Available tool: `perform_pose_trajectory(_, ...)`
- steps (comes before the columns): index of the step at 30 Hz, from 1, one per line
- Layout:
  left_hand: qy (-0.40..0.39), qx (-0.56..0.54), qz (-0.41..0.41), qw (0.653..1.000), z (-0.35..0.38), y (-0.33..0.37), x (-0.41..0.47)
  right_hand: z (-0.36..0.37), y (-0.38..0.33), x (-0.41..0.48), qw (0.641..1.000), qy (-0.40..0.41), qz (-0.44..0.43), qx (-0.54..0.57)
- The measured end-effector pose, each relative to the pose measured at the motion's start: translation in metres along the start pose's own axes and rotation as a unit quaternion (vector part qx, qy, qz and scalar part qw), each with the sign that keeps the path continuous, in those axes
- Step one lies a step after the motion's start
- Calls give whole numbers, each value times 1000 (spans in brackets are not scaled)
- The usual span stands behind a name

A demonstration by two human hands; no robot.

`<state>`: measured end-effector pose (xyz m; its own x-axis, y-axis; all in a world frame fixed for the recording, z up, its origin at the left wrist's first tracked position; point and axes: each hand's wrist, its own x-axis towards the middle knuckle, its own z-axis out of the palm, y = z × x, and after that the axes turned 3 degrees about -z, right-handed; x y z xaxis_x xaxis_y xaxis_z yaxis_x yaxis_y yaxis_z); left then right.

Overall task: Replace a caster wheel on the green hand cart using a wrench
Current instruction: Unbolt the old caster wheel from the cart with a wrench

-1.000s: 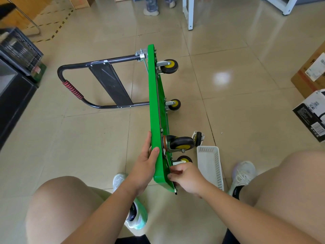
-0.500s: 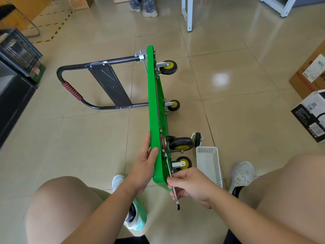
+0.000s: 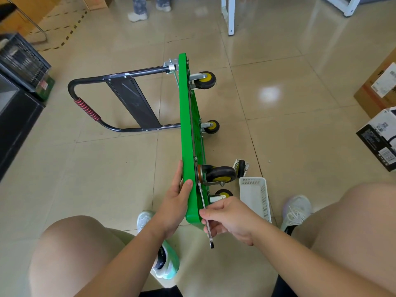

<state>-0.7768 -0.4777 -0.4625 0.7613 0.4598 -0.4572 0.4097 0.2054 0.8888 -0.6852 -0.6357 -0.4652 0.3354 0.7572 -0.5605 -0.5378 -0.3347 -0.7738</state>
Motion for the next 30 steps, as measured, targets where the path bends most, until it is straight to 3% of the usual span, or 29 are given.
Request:
perform_pose_trajectory(6, 3, -1, 4, 1000, 3, 3, -2, -3, 28, 24, 983, 64, -27, -170)
perform_pose_trajectory(14, 1, -5, 5, 1000, 3, 7, -4, -8, 33, 21, 966, 105, -51, -230)
perform_pose_trajectory(20, -5, 0, 14, 1000, 2, 4, -2, -8, 34, -3, 984, 60, -8, -166)
perform_pose_trajectory(30, -6, 8, 17, 1000, 2, 1, -1, 4, 13, -12, 996, 25, -18, -78)
